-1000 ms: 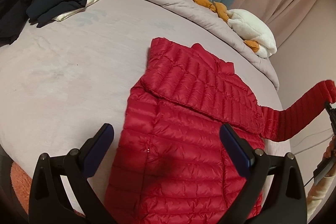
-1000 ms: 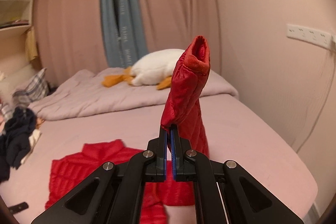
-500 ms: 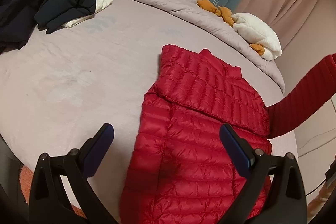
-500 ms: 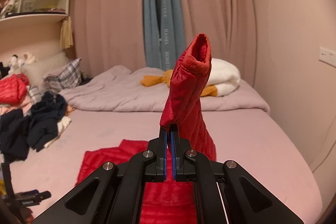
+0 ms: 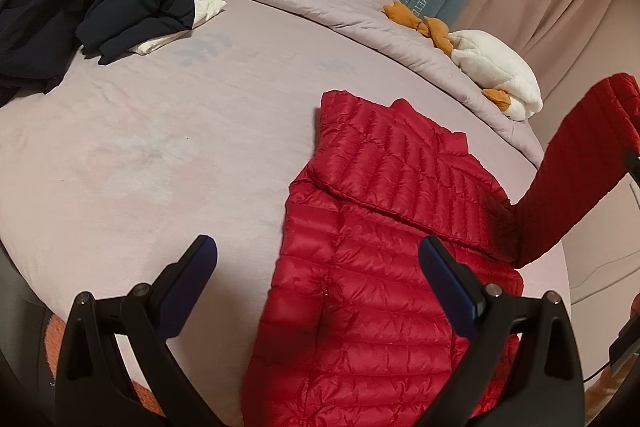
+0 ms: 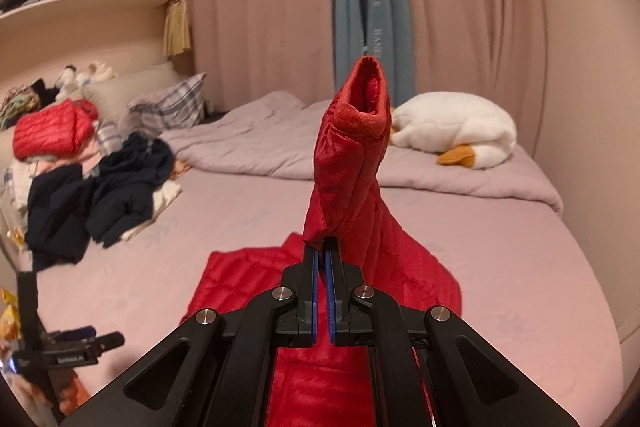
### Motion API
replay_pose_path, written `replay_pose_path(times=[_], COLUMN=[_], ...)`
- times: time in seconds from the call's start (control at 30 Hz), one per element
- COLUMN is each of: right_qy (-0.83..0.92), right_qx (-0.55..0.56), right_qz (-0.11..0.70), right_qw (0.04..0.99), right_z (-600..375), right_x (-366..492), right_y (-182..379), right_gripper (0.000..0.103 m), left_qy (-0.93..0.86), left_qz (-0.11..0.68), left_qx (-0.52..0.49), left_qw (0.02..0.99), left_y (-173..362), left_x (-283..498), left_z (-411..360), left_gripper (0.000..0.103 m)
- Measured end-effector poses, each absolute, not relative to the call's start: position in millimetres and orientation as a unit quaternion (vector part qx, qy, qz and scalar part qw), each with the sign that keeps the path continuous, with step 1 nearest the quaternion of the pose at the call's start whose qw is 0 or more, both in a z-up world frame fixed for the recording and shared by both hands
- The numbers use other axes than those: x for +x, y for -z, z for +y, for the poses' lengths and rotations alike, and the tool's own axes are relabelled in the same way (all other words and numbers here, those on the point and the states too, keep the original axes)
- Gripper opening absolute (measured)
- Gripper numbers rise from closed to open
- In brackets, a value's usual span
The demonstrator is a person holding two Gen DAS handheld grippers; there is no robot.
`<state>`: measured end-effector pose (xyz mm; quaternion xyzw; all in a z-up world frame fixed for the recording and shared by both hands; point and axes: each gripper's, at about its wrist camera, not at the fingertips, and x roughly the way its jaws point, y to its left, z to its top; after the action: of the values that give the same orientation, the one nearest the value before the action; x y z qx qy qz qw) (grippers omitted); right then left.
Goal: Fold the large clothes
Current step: 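Lift the other sleeve with the right tool toward the jacket body, then carry the held sleeve across the jacket body with the right tool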
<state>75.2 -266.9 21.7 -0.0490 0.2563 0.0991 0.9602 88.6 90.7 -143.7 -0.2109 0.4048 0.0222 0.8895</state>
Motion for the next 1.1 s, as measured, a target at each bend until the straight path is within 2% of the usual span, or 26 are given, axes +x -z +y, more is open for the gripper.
replay_pose_path(times=[1.1], right_qy=[-0.176], right_qx=[-0.061], right_qz=[0.337], right_qw=[0.923], right_z=[-231], right_x=[72], right_y=[21], right_gripper=[0.005], left_qy=[-0.037], left_qz=[0.408], left_qx=[-0.194], left_qw=[0.891], left_y=[147], left_x=[84], left_z=[91], left_gripper=[0.101])
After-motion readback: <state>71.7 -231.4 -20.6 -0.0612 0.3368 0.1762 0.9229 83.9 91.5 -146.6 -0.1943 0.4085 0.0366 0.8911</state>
